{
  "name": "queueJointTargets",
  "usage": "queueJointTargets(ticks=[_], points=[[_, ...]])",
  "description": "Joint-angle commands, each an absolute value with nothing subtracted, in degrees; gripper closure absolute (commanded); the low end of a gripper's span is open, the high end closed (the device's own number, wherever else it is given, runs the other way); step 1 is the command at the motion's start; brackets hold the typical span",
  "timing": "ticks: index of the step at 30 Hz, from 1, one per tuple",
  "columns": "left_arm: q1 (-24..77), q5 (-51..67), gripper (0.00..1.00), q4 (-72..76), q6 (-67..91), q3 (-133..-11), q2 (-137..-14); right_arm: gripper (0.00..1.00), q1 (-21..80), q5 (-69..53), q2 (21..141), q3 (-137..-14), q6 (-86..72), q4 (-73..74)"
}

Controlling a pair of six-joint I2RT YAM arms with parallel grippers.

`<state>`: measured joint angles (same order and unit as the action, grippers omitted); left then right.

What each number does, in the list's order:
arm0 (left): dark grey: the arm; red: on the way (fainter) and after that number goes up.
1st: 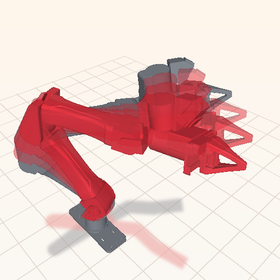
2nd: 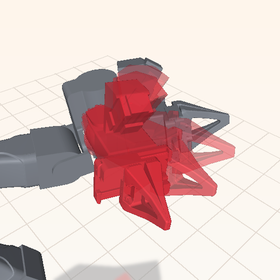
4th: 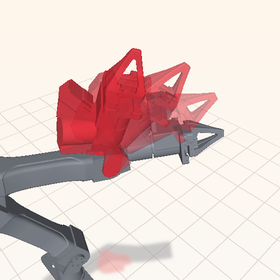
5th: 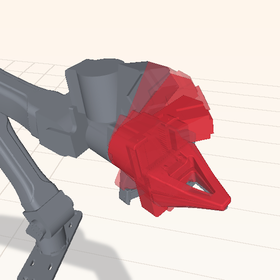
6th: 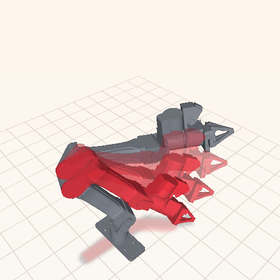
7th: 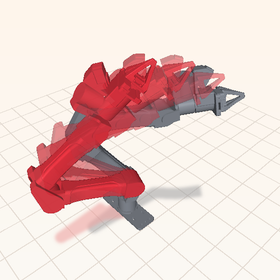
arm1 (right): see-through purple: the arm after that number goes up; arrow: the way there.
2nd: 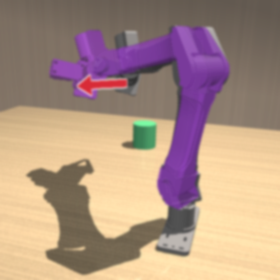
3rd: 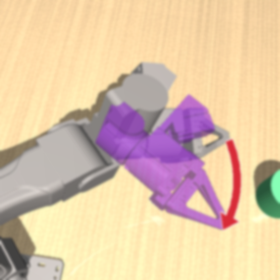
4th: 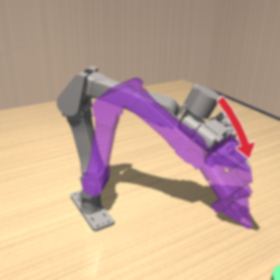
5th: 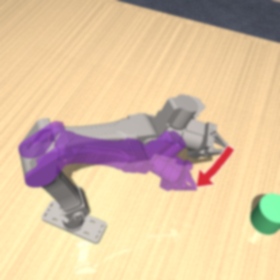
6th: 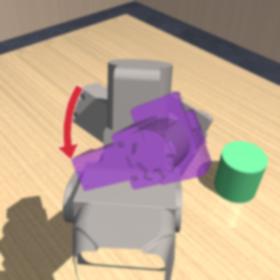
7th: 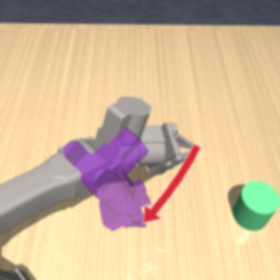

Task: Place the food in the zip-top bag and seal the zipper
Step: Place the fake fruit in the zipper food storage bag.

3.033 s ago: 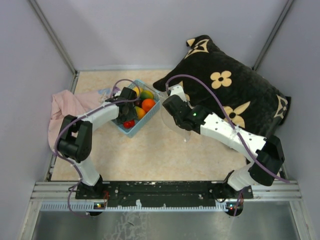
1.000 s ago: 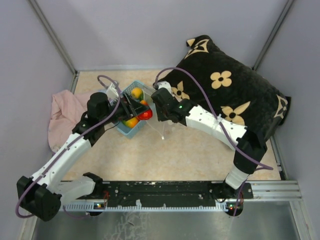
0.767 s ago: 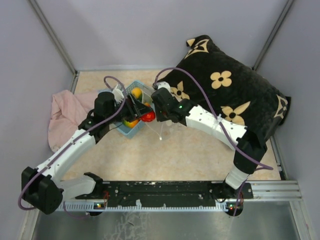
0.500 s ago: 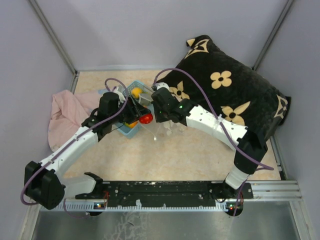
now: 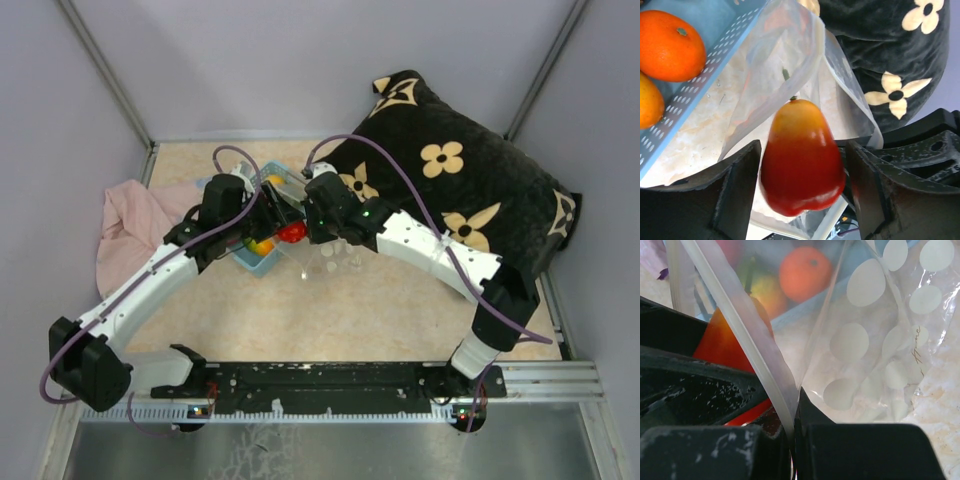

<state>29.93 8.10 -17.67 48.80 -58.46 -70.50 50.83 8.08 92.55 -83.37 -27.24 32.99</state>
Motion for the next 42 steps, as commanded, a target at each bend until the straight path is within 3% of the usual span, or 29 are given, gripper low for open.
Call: queueJointTargets(ticks=[1, 6, 19, 22, 33, 42], points=[[30.6, 7.5, 0.22, -19.8, 47.1, -61.7, -70.5, 1.0, 50.8, 8.7, 89.1, -84.9, -27.4, 31.4], [30.8, 5.6, 0.12, -23.0, 45.7, -63.0, -70.8, 1.0, 50.6, 10.5, 88.9, -85.5, -27.5, 32.7], [30.8, 4.9, 0.06, -30.5, 41.0, -70.4, -68.5, 1.0, 47.1, 10.4, 86.4, -87.2, -27.8, 37.8], [30.6, 4.0, 0.0, -33.7, 39.5, -73.1, -67.2, 1.0, 45.2, 12.2, 84.5, -86.7, -26.9, 40.6], [26.0, -3.8, 0.0, -40.0, 35.1, -70.7, -67.9, 1.0, 42.2, 16.4, 77.7, -80.4, -25.5, 43.6], [20.8, -5.8, 0.0, -33.9, 42.2, -60.9, -69.6, 1.0, 42.1, 16.8, 76.2, -78.3, -25.7, 43.1]])
